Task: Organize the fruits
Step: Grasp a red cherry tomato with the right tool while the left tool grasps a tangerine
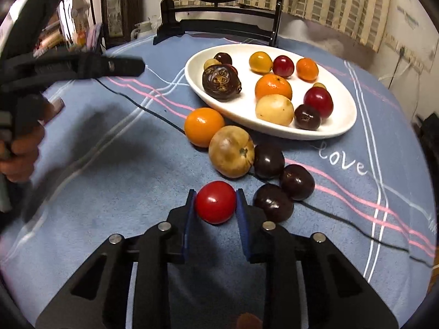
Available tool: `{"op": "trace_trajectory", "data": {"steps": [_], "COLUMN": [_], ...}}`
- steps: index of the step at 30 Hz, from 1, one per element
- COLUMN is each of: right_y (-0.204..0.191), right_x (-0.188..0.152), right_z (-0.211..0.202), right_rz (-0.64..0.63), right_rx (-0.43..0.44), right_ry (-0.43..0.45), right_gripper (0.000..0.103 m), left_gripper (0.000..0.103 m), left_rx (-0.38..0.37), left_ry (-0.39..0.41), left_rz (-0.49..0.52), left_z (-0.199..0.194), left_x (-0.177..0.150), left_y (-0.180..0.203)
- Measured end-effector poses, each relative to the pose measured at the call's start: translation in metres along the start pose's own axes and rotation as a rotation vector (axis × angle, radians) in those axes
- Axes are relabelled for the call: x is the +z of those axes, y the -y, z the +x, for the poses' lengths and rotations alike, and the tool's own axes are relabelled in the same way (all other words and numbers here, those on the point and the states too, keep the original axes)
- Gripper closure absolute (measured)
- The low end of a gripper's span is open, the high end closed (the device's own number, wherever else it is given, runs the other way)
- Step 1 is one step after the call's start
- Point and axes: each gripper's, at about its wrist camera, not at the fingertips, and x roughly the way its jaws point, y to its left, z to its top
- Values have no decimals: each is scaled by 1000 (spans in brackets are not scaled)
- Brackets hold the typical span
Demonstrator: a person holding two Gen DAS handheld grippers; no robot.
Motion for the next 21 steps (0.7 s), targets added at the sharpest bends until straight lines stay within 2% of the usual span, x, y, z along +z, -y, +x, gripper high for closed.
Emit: {"op": "trace_trajectory", "data": {"steps": [3,5,6,7,10,15,21], "right_y": [15,22,25,28,32,31,29], "right_x": [3,3,3,2,1,1,0], "right_z": [-21,-30,-32,-33,-34,-34,-31], "right_rz": [72,100,111,125,144,145,138], "right_rx": [34,20,21,26,31,38,43], "right_ry": [65,94,99,97,97,91,78], "right_gripper": [75,75,75,75,75,75,75], "left_gripper": [2,7,13,27,48,49,49], "left_rx": [-37,-71,-77,-106,-182,-277,-271], "left_ry": [-5,-9,-12,-30,-72,-105,-115], "left_rz": [31,103,135,183,220,259,316], "left_z": [3,6,7,11,18,22,34], "left_x": [-2,-6,-7,-10,-14,-17,-16], "left_y": [8,22,28,38,47,55,70]}}
